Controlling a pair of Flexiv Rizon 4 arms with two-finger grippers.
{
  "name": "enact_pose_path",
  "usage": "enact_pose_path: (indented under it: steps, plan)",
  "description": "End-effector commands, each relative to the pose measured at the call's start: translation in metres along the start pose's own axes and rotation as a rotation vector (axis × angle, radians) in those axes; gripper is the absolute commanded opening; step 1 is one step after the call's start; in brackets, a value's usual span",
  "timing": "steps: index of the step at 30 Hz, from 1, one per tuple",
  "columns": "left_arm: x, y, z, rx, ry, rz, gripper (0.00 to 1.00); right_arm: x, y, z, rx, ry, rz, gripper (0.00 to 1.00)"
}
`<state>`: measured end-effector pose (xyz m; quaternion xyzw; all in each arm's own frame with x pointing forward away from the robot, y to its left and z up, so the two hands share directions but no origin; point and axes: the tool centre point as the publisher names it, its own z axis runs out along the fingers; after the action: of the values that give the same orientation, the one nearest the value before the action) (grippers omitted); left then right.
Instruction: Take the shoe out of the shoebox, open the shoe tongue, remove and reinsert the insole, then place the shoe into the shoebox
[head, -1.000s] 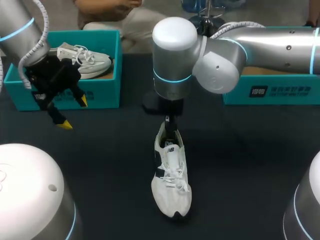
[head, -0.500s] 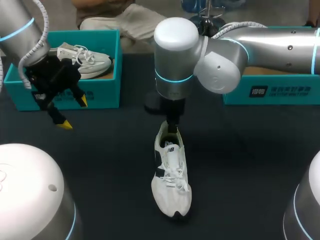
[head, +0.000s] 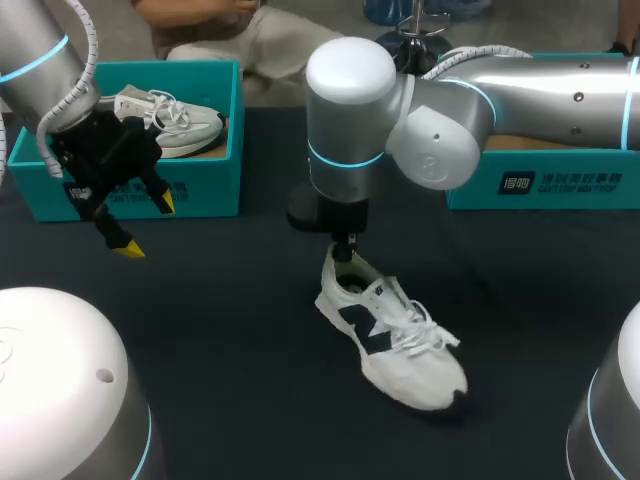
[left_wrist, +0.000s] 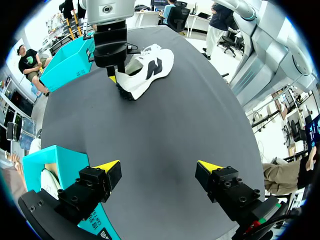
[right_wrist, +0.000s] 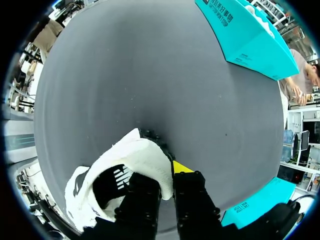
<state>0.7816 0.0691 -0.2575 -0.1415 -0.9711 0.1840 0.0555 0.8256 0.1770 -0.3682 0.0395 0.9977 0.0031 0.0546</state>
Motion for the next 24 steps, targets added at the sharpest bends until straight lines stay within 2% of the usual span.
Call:
enact_pose_path:
  steps: [1, 11, 15, 24]
  plan:
    - [0.000, 0.000, 0.000, -0.003, 0.001, 0.000, 1.00, 0.003, 0.002, -0.011, 0.016, -0.010, 0.006, 0.00]
    - [0.000, 0.000, 0.000, -0.003, 0.001, 0.000, 1.00, -0.003, 0.007, -0.065, 0.131, -0.030, 0.074, 0.00]
    - [0.000, 0.000, 0.000, -0.003, 0.001, 0.000, 1.00, -0.010, 0.003, -0.088, 0.127, -0.042, 0.102, 0.00]
    - [0.000, 0.000, 0.000, -0.003, 0.001, 0.000, 1.00, -0.030, -0.004, -0.160, 0.169, -0.083, 0.169, 0.00]
